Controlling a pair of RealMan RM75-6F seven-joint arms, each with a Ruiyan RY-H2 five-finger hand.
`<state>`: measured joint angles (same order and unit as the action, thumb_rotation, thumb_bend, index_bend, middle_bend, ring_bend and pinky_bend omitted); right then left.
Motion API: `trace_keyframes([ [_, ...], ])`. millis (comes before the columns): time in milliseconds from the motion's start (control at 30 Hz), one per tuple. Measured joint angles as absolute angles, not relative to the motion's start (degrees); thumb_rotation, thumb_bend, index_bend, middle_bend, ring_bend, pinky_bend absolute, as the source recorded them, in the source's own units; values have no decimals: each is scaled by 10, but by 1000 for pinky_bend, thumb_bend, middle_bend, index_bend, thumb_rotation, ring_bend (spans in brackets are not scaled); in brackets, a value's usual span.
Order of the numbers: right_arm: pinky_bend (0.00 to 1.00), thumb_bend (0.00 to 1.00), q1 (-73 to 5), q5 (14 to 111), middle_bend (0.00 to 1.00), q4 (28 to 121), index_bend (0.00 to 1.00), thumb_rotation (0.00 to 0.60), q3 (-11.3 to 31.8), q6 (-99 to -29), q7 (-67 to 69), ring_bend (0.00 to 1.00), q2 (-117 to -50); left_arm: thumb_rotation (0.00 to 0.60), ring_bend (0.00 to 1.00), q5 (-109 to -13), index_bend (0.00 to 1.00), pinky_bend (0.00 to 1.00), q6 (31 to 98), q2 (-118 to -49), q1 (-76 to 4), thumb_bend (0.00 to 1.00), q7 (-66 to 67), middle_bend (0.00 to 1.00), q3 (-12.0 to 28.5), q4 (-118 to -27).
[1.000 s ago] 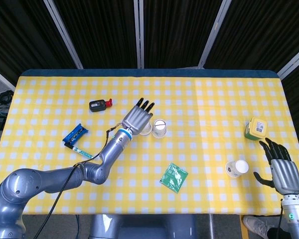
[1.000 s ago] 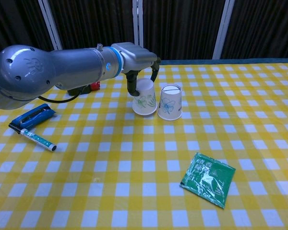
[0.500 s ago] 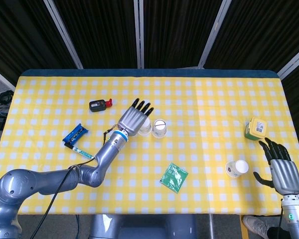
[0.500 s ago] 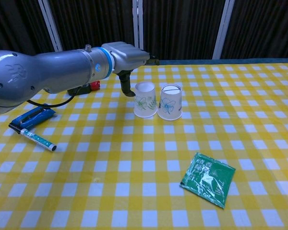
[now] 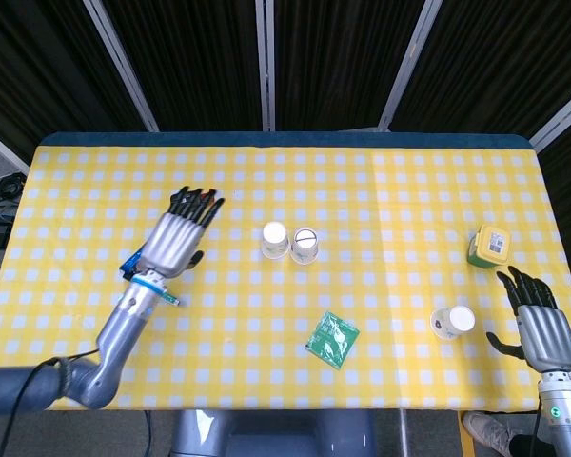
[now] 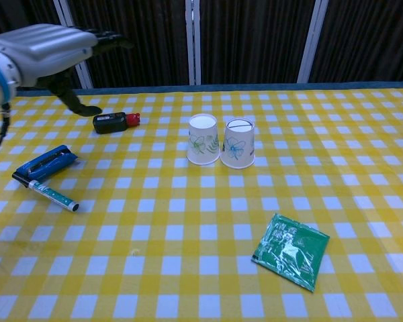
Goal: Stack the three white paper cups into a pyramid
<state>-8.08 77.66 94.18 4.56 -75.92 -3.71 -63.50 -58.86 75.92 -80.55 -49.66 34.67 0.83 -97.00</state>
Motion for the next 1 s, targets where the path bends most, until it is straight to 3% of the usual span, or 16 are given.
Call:
trace_keyframes([
  [200,0,125,-79,797,0,958,176,600,41,-772,-53,0,-635,600,0,-704,0,0,881,-750,-385,276,325,0,-63,-1036],
  [400,0,169,-77,811,0,964,253,600,31,-778,-77,0,-640,600,0,-785,0,0,938,-720,-309,275,299,0,-104,-1052],
  [667,0,166,-80,806,0,957,184,600,22,-763,-112,0,-657,600,0,-854,0,0,959,-698,-266,274,279,0,-107,-1062],
  [1000,0,173,-93,767,0,929,165,600,18,-713,-133,0,-679,600,0,-881,0,0,948,-684,-231,274,279,0,-79,-1073],
])
